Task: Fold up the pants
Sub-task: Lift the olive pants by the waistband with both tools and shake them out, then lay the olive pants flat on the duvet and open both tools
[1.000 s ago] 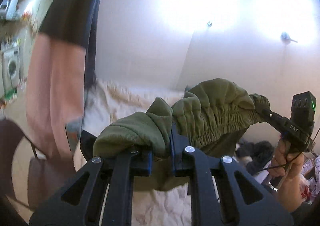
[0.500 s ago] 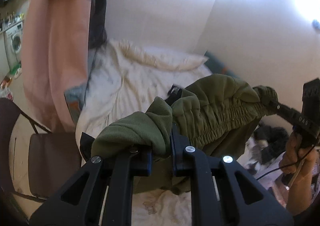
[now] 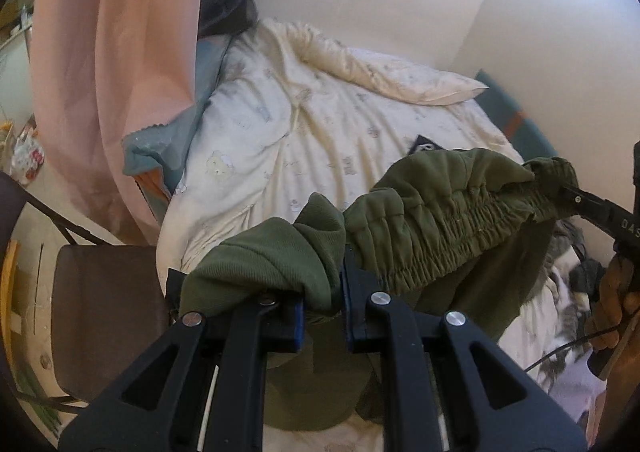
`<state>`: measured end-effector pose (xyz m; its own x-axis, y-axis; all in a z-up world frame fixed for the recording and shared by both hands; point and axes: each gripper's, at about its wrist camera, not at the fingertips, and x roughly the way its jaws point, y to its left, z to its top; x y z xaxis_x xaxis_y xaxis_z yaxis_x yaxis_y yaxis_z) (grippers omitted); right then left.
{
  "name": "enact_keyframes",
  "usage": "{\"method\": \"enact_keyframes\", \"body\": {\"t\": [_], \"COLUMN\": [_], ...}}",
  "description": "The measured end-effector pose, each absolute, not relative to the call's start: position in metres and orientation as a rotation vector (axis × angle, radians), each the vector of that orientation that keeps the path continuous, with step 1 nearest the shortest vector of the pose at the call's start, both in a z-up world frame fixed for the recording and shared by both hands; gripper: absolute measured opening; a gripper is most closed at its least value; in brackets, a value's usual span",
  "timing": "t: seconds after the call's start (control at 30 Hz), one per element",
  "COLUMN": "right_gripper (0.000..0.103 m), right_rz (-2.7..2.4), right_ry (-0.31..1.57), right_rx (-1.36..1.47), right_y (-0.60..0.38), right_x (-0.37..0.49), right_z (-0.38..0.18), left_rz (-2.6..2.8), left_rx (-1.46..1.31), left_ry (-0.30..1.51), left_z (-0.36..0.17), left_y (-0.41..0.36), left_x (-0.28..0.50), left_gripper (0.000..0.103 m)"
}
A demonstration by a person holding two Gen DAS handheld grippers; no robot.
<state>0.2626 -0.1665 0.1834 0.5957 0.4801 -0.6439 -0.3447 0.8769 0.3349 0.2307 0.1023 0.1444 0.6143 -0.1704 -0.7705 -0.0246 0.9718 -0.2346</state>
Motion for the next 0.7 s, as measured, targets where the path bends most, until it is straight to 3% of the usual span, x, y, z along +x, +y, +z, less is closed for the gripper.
{"method": "enact_keyframes", "body": {"t": [0.27,0.47,0.53,0.57,0.6,0.63,0.67,0.7], "right_gripper": [0.011,0.012,0.017,0.032,0.067,0.085,0.102,0.102], "right_rz": [0.378,0.32,0.331,0.33,0.325,0.316,0.296,0.273], "right_ry": [0.748,0.897,0.979,0.998,0.998,0.989,0.972,0.962], "right_rx": [-0.111,-0.051,-0.025,-0.024,-0.021,-0.012,-0.003,-0.003], "right_y": [-0.108,-0.098,-0.097,-0.097,-0.097,-0.099,-0.103,-0.108], "right_x": [0.368,0.444,0.462,0.466,0.467,0.467,0.465,0.463], "right_z": [0.145,0.073,0.044,0.035,0.029,0.026,0.023,0.018], "left_rz": [0.025,0.043,0.073,0.082,0.079,0.063,0.071,0.082], "left_rx": [-0.156,-0.157,-0.125,-0.127,-0.133,-0.133,-0.109,-0.078], "left_ry": [0.888,1.007,1.046,1.058,1.074,1.095,1.097,1.088], "left_z": [0.1,0.021,-0.001,-0.008,-0.015,-0.023,-0.027,-0.029], "left_y": [0.12,0.133,0.132,0.132,0.131,0.128,0.125,0.121], "left_x": [0.34,0.408,0.417,0.419,0.419,0.418,0.416,0.412], "left_gripper": [0.014,0.015,0.016,0.024,0.044,0.058,0.082,0.088]}}
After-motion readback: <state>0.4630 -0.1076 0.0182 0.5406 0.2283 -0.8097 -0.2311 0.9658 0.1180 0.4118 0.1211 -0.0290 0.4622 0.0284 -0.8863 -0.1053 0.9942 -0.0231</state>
